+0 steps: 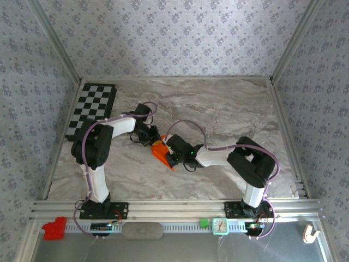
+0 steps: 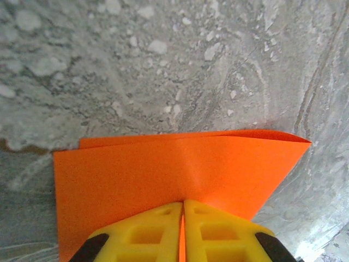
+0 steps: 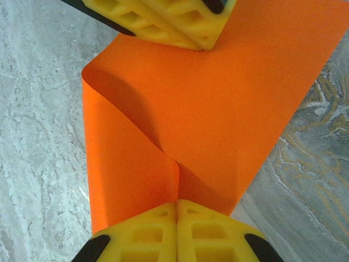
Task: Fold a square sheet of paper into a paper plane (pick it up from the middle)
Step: Third fold the triangle at the center of the table.
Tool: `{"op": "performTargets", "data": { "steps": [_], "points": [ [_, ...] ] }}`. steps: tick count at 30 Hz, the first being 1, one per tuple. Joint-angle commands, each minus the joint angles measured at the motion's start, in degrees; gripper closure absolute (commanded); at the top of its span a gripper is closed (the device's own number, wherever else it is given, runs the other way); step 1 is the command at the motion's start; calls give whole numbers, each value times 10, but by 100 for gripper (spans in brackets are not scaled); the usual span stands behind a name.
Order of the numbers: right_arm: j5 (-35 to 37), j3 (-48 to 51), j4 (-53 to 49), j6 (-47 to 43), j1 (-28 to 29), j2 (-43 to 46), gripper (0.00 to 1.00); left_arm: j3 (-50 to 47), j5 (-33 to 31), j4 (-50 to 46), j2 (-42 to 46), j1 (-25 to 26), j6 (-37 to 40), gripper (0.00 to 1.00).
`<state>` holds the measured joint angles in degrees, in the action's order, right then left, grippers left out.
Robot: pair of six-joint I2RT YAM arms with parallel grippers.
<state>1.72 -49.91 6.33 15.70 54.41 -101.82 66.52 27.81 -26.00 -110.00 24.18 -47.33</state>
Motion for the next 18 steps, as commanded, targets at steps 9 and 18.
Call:
{"op": "performTargets", "data": {
  "steps": [9,18],
  "points": [
    [0,-14,-27,14,3,-13,94,9,-1,-20,13,4,0,88],
    [-3,-17,-30,24,2,-17,93,-69,-22,26,138,-30,-72,80]
  ]
}}
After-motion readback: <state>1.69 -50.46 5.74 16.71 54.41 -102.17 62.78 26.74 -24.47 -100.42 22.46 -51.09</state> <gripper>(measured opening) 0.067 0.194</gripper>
